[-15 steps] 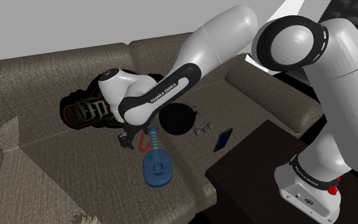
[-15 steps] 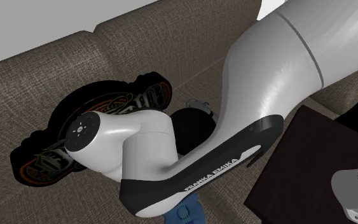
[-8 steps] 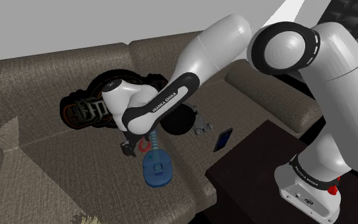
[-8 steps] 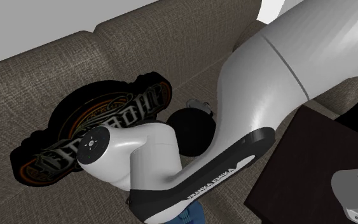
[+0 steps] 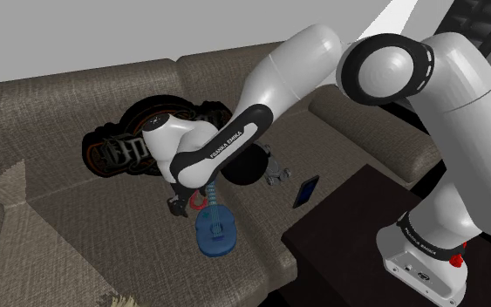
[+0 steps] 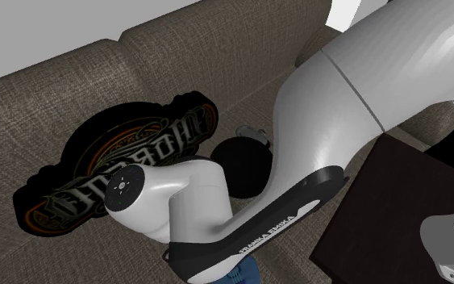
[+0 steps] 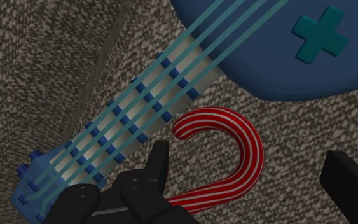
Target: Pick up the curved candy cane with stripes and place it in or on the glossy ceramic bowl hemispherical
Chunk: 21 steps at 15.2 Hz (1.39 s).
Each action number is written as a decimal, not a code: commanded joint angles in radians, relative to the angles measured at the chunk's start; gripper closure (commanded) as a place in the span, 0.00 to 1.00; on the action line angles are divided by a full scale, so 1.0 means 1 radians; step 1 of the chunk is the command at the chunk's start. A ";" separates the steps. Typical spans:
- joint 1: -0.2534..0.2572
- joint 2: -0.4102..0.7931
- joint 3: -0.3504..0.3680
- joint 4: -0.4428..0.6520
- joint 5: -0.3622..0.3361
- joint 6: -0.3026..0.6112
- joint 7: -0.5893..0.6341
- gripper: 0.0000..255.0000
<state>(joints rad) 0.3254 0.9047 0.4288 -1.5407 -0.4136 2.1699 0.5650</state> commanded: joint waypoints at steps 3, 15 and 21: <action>0.000 0.000 0.000 0.000 0.000 0.000 0.000 1.00; -0.010 -0.040 0.013 -0.013 0.012 -0.027 -0.005 1.00; -0.023 -0.096 0.032 -0.026 0.032 -0.070 -0.013 1.00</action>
<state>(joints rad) 0.3048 0.8214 0.4569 -1.5589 -0.3854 2.1055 0.5520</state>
